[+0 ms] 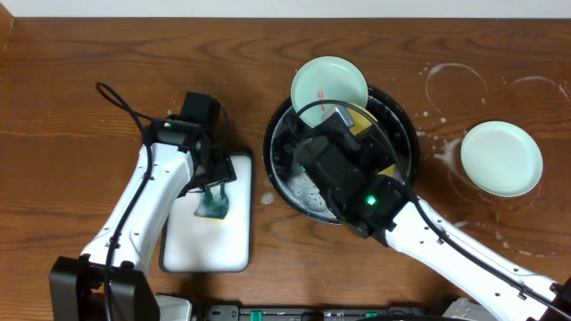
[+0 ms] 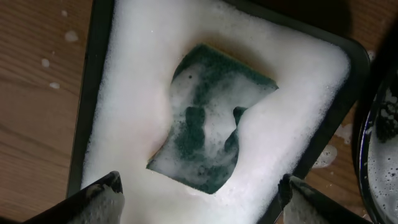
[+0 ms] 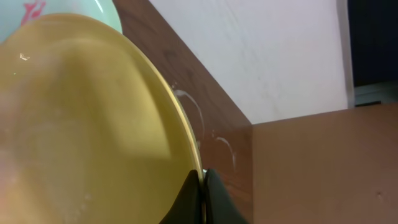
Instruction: Clean dirty plates on tray and stack at the side
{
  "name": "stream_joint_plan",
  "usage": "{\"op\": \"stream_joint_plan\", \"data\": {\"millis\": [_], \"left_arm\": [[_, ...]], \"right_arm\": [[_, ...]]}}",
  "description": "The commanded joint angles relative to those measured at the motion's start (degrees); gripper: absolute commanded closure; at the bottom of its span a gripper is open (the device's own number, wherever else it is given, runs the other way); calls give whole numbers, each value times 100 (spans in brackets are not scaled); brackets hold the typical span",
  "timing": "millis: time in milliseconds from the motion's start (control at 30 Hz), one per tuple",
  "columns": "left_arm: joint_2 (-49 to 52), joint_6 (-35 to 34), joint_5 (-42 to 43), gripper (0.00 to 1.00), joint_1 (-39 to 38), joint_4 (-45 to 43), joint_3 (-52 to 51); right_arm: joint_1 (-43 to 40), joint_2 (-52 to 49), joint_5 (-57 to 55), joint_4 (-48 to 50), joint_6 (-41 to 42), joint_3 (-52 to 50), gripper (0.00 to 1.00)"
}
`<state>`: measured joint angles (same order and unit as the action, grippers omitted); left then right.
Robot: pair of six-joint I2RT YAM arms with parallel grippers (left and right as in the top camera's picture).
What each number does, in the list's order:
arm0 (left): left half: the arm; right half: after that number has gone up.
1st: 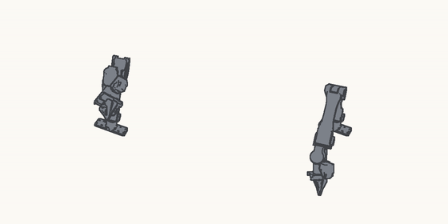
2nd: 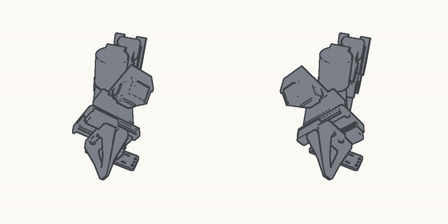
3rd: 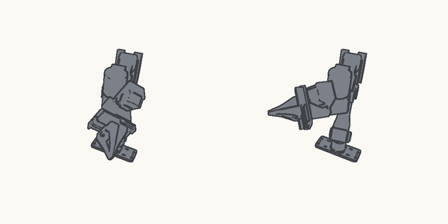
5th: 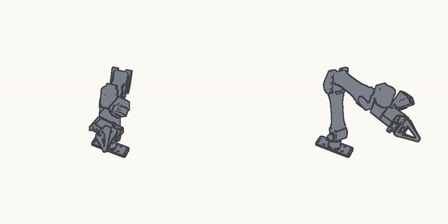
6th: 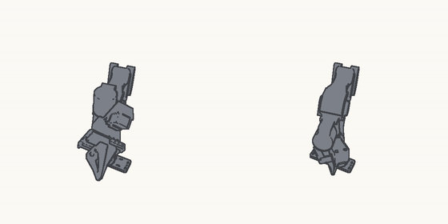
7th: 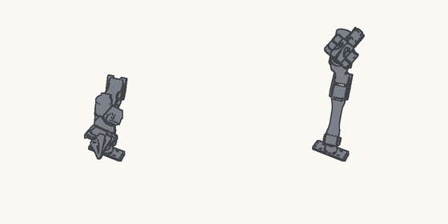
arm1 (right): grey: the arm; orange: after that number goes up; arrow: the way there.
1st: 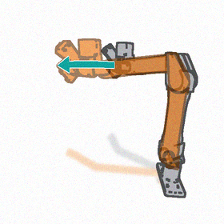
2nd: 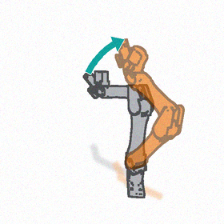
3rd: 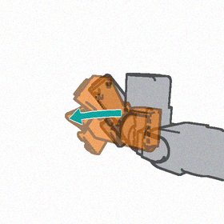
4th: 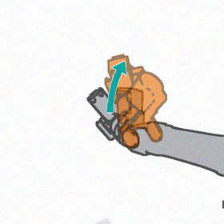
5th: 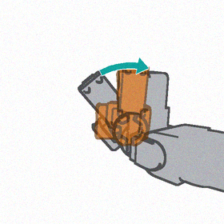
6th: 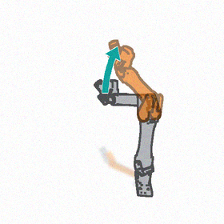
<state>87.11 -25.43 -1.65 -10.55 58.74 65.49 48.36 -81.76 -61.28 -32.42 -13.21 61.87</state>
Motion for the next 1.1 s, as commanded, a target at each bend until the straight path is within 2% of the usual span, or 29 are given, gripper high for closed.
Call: {"op": "stream_joint_plan", "data": {"millis": [0,167,267,400,467,567,733,867,1067], "left_arm": [[-20,33,-26,20,20,33,85],[-20,33,-26,20,20,33,85],[-20,33,-26,19,20,33,85],[-20,33,-26,20,20,33,85],[-20,33,-26,19,20,33,85],[-20,33,-26,20,20,33,85],[-20,33,-26,20,20,33,85],[-20,33,-26,19,20,33,85],[-20,33,-26,20,20,33,85]], "right_arm": [[-50,72,57,-63,129,26,99],[-426,74,245,-57,752,26,99],[-741,90,400,-70,1598,28,99],[-1296,280,1585,-282,2732,28,99],[-2009,442,2955,-374,3086,28,99],[-3145,538,4544,-435,3167,28,99],[-5243,479,6500,-649,3167,26,99],[-6636,306,7222,-704,3228,26,99],[-8277,-278,7055,-704,3589,26,99]]}}
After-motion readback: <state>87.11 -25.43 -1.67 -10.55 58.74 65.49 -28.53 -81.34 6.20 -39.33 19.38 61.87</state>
